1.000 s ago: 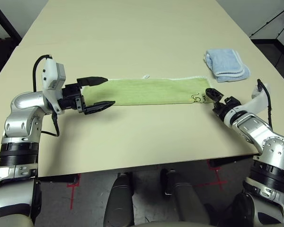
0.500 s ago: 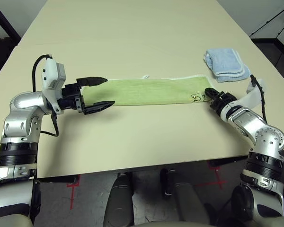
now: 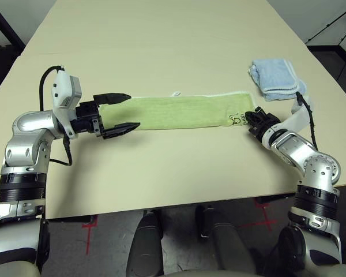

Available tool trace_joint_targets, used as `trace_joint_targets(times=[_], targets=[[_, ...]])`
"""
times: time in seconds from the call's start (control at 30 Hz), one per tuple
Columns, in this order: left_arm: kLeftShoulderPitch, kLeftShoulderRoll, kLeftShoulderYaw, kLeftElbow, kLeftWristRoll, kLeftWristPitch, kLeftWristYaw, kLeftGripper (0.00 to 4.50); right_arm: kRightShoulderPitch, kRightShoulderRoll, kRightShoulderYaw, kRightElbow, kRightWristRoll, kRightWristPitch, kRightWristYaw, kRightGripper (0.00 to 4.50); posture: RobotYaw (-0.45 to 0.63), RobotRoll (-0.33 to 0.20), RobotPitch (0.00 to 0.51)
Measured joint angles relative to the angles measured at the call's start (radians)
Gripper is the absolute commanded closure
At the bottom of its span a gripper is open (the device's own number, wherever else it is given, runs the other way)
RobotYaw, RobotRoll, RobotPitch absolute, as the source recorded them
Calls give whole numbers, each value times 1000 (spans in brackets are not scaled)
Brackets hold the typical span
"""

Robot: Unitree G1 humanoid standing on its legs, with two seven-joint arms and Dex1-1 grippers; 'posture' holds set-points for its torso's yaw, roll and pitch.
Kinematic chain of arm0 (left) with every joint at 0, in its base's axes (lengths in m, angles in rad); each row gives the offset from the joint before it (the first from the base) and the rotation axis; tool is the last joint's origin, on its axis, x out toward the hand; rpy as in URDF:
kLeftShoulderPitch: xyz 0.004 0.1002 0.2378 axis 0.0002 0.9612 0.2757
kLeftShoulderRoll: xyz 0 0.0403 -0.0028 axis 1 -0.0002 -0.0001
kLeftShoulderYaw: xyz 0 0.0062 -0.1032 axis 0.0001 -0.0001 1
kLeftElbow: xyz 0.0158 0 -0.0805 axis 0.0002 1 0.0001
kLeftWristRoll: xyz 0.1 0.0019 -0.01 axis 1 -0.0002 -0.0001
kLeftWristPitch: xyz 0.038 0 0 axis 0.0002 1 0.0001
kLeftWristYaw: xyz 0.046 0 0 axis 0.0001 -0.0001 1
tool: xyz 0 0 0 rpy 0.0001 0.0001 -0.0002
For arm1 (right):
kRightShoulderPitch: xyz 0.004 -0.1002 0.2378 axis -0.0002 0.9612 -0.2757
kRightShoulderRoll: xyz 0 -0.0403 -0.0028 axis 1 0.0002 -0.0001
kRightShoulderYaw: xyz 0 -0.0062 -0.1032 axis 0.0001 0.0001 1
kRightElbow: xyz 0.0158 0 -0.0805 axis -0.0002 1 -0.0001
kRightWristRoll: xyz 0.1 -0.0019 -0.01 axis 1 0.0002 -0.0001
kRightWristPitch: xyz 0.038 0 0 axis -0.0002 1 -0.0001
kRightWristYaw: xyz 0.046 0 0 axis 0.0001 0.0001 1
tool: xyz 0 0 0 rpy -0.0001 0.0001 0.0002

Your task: Fold the towel and set it aside.

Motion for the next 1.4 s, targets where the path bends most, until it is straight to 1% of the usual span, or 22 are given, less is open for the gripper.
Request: trace_joint_targets(times=[0.1,0.27,0.5,0.77,1.4], targets=[[2,-1,0,-1,0,0,7,0,-25,0,1,-1,9,-7,17,4454,136,0,195],[4,-4,0,-1,1,-4,11,0,-32,3,14,-2,37,-7,47,4454,143,0,187],[4,-7,0,-1,2,-12,17,0,-46,15,29,-35,104,-3,66,4454,145,0,184],[18,-7,0,-1,1,-16,17,0,-56,21,77,-49,155,8,68,4454,160,0,184],[62,-7,2,-34,1,-16,34,0,-83,76,193,-33,162,42,82,4454,193,0,180]])
